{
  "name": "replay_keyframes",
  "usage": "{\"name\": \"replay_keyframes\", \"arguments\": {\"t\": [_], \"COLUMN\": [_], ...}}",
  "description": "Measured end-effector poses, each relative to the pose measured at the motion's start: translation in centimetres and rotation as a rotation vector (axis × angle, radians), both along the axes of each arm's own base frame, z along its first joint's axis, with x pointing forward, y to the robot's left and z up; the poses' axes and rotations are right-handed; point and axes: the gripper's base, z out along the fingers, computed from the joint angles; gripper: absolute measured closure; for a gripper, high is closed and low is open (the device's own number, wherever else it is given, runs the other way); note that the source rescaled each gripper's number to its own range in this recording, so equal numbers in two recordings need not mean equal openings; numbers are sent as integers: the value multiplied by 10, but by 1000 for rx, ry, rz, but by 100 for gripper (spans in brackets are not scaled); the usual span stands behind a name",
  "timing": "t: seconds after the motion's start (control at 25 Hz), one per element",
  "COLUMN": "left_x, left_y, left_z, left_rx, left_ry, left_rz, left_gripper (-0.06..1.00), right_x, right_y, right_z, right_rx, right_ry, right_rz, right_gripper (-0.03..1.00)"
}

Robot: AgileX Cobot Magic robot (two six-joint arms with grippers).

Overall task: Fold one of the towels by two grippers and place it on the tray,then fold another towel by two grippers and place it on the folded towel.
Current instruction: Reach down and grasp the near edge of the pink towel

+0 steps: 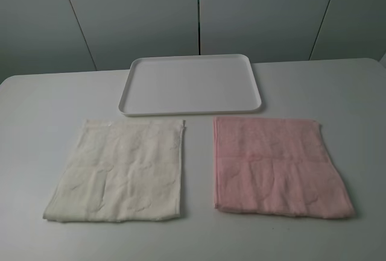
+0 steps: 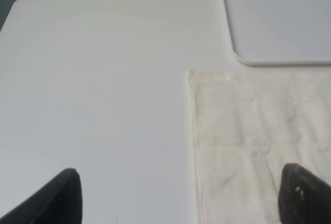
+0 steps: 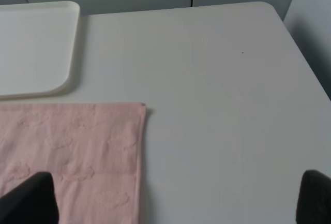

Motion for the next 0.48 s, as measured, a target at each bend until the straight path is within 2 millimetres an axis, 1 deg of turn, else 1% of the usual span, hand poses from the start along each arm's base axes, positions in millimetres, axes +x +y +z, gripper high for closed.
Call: {"name": "replay_keyframes", "arguments": {"t": [0.28,0.36,0.48], "left_x": [2,8,24], "left_y": [0,-1,-6], "left_z": [0,0,1], "left_rx": [14,-2,-32], "left_ry": [10,49,135], "left_rz": [-13,-27,-87], "left_gripper": [-3,-3,-3], "right_x": [0,0,-2], "right_y": [3,4,6], "right_z": [0,0,5], "right_rx": [25,10,-6], "right_ry": [-3,5,-14], "right_rz": [29,45,69], "right_gripper": [-3,-3,-3]}}
